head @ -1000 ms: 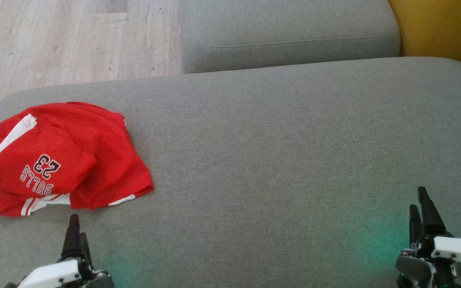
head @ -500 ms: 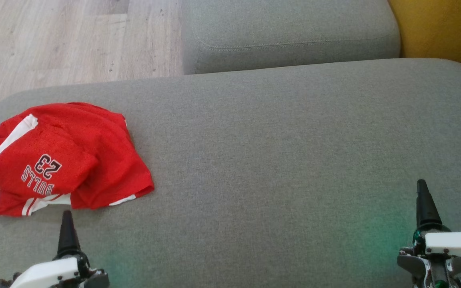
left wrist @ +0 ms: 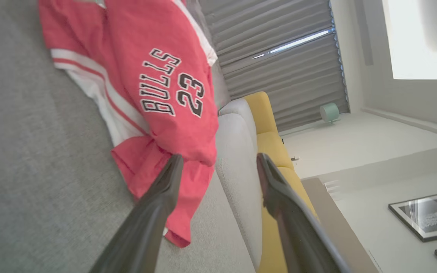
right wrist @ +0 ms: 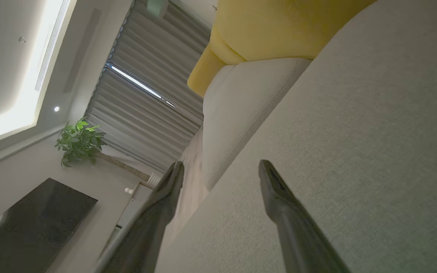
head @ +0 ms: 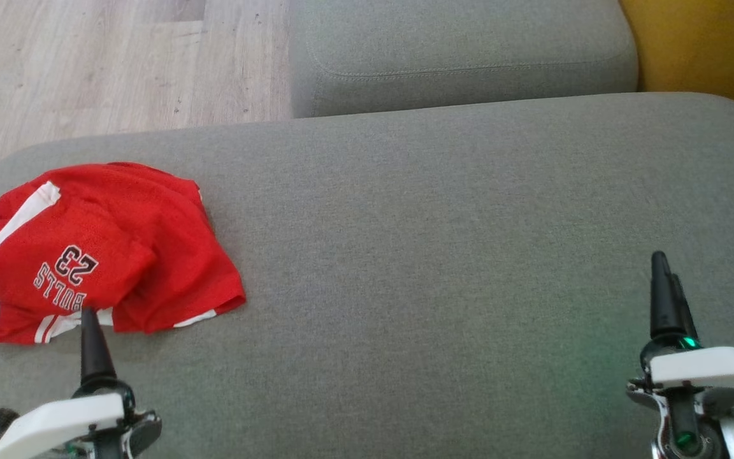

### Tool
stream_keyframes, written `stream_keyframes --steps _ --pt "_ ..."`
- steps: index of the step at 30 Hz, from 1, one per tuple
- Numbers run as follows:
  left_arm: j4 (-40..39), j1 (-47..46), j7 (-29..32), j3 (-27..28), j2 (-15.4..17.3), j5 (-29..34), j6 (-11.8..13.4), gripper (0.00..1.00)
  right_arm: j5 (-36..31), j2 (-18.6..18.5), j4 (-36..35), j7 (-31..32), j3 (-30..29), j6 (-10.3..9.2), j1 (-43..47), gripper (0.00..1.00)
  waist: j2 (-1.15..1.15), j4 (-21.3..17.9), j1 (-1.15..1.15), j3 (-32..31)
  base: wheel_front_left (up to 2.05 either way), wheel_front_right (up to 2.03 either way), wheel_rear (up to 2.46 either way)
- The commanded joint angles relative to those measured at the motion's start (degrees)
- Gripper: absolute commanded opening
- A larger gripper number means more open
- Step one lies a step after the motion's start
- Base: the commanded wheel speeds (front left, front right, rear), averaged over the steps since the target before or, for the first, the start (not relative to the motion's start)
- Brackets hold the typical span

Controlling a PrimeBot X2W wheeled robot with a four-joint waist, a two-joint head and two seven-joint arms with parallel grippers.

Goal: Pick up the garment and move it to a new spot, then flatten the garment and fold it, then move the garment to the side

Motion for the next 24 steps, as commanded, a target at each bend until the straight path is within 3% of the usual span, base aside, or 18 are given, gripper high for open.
stream_keyframes --steps 1,24 --pt "-3.17 -1.44 -0.62 0.01 0.38 2.89 0.46 1.0 -3.24 -0.16 -3.03 -0.78 1.22 0.17 -2.96 1.0 0.0 -0.02 -0.01 0.0 0.0 0.0 0.0" --pt "-5.12 -0.19 -4.37 -9.7 0.44 30.38 4.39 1.0 -23.38 -0.2 -4.64 -4.51 4.46 0.25 -1.95 1.0 0.0 -0.39 -0.01 -0.61 0.0 0.0 0.0"
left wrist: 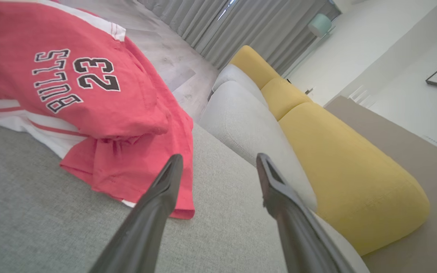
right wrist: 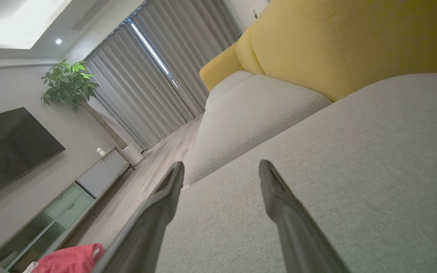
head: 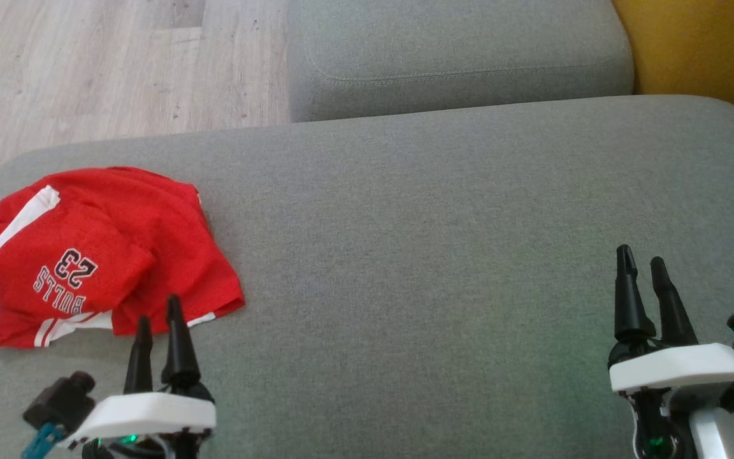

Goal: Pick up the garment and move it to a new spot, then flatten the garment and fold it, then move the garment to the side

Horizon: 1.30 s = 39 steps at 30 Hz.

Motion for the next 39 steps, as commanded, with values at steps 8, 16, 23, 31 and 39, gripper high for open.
stream_keyframes --steps 8,16,23,31,39 --pt "-2.06 -1.61 -1.87 -1.99 0.87 9.12 1.91 1.0 -8.09 -0.22 -2.42 -1.99 1.79 0.27 -1.65 1.0 0.0 -0.11 0.0 -0.19 0.0 0.0 0.0" --pt "-1.41 -1.88 -3.24 -5.9 2.53 16.0 3.37 1.0 -15.39 -0.23 -2.29 -3.34 3.24 0.3 -1.5 1.0 0.0 -0.45 0.0 -0.3 0.0 0.0 0.0" --pt "-1.19 -2.48 -4.43 -9.1 4.0 21.62 5.46 1.0 -21.56 -0.24 -2.6 -4.52 4.23 0.32 -1.51 1.0 0.0 -0.72 0.0 -0.35 0.0 0.0 0.0" --pt "-1.88 -2.87 -5.62 -11.09 4.61 25.39 7.55 1.0 -27.06 -0.26 -2.94 -5.71 5.25 0.35 -1.43 1.0 0.0 -0.78 0.0 -0.46 0.0 0.0 0.0" --pt "-1.85 -3.2 -6.98 -13.8 5.5 30.96 8.61 1.0 -32.43 -0.27 -3.58 -7.06 6.18 0.38 -1.44 1.0 0.0 -0.91 0.0 -0.61 0.0 0.0 0.0"
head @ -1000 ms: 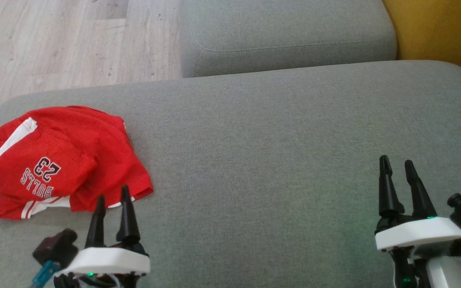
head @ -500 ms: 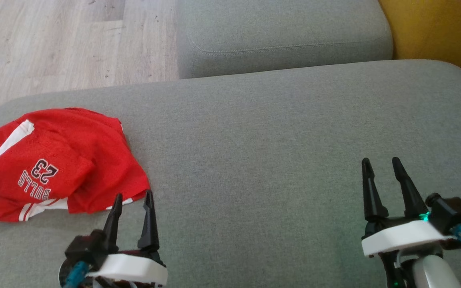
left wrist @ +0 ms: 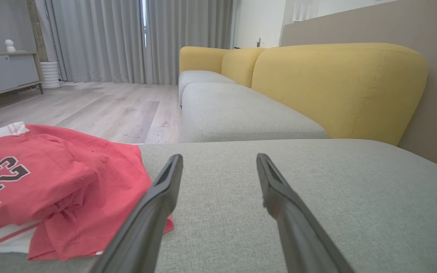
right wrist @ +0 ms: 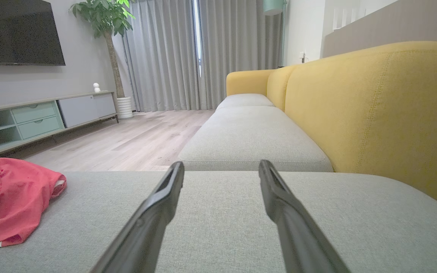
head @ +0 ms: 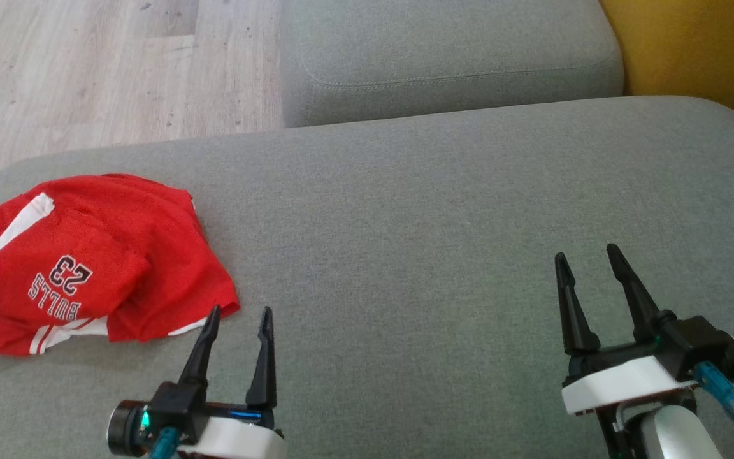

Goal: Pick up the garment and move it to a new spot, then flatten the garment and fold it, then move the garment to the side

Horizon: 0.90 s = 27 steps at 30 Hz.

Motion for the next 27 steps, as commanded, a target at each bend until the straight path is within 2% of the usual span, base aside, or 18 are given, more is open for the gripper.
stream_keyframes --steps 1,7,14,16,22,27 --pt "-2.05 -2.92 -0.84 0.9 0.85 1.93 0.58 1.0 -1.29 -0.27 -2.48 -0.91 1.51 0.37 -1.74 1.0 0.0 -0.02 0.0 -0.04 0.0 0.0 0.0" --pt "-2.95 -2.12 -1.86 2.18 -0.79 1.65 0.36 1.0 2.96 -0.28 -2.28 -1.92 1.48 0.39 -1.0 1.0 0.0 -0.02 0.0 -0.25 0.0 0.0 0.0" --pt "-4.37 0.52 -3.06 7.06 -3.17 0.91 -2.76 1.0 7.86 -0.3 -2.11 -3.11 0.95 0.42 0.32 1.0 0.0 -0.09 0.0 -0.3 0.0 0.0 0.0" --pt "-4.63 1.35 -3.57 8.52 -3.68 2.33 -4.45 1.0 8.87 -0.3 -1.34 -3.61 0.66 0.43 0.79 1.0 0.0 -0.16 0.0 -0.36 0.0 0.0 0.0" --pt "-3.14 2.09 -4.23 9.92 -4.12 4.19 -6.85 1.0 7.2 -0.31 1.62 -4.27 0.96 0.44 0.76 1.0 0.0 -0.26 0.0 -0.63 0.0 0.0 0.0" --pt "-2.96 1.96 -4.23 9.68 -4.16 3.07 -6.76 1.0 7.6 -0.31 2.37 -4.27 1.09 0.44 0.3 1.0 0.0 -0.25 0.0 -0.77 0.0 0.0 0.0"
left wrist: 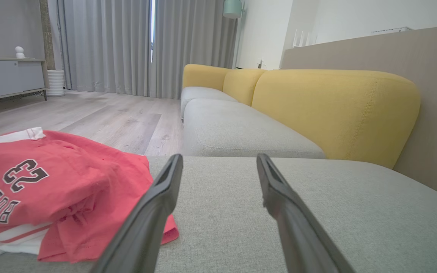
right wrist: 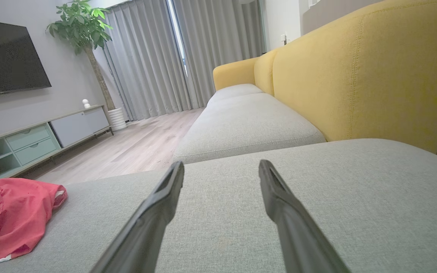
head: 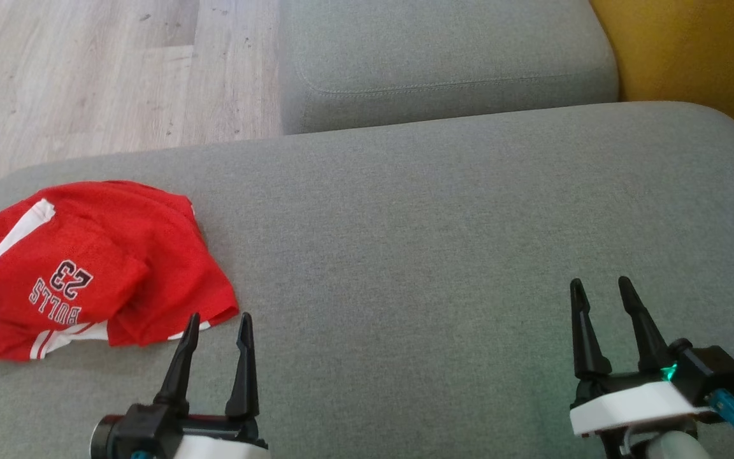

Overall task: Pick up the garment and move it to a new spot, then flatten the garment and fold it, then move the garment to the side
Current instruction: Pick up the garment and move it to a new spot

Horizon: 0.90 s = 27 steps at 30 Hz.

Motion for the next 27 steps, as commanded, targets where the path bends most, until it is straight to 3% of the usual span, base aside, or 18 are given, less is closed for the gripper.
stream_keyframes --steps 1,12,27 --pt "-1.74 -1.73 -0.56 1.92 -0.25 -0.49 0.27 1.0 -0.47 -0.31 -1.84 -0.63 1.67 0.44 -2.27 1.0 0.0 -0.01 0.0 -0.02 0.0 0.0 0.0" --pt "-0.98 -2.14 -0.56 1.81 -0.26 -1.04 0.61 1.0 0.12 -0.31 -2.25 -0.63 2.59 0.44 -1.84 1.0 0.0 1.87 0.0 0.04 0.0 0.0 0.0" --pt "0.64 -1.42 -0.56 5.77 -0.27 1.6 0.44 1.0 2.27 -0.31 -2.62 -0.63 9.17 0.44 -0.72 1.0 0.0 14.55 0.0 -1.26 0.0 0.0 0.0"
